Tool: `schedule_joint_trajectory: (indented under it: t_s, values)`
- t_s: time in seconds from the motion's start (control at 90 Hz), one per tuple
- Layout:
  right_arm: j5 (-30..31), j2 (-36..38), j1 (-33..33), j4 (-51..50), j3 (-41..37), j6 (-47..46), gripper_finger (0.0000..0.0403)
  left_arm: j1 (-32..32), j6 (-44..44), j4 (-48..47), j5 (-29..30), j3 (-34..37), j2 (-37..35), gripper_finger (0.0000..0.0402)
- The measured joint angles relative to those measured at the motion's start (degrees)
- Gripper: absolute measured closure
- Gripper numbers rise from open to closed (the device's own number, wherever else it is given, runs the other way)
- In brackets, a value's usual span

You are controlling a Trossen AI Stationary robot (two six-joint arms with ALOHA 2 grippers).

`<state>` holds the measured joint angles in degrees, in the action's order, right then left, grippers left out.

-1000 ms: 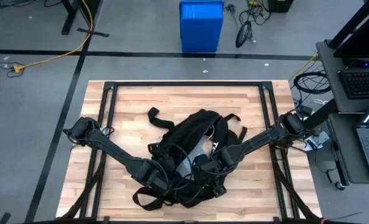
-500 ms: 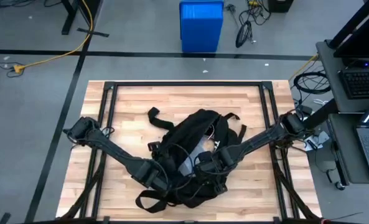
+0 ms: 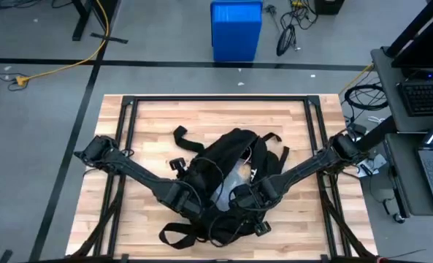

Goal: Unpack backpack
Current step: Remove the charger cable from the black backpack

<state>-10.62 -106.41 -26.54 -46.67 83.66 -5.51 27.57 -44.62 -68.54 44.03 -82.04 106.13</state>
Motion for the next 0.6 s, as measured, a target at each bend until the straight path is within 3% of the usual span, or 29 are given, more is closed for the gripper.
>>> schedule_joint_trajectory:
  t_s: [0.378, 0.6]
  values:
    - [0.25, 0.00, -3.37, 1.94, 4.28, 0.80, 0.0403, -1.94, -10.08, -7.30, -0.37, 0.02, 0.00, 0.0401]
    - [0.12, 0.00, -3.59, 1.46, 4.57, 0.29, 0.0403, -2.76, -10.65, -9.23, -0.39, 0.02, 0.00, 0.0401]
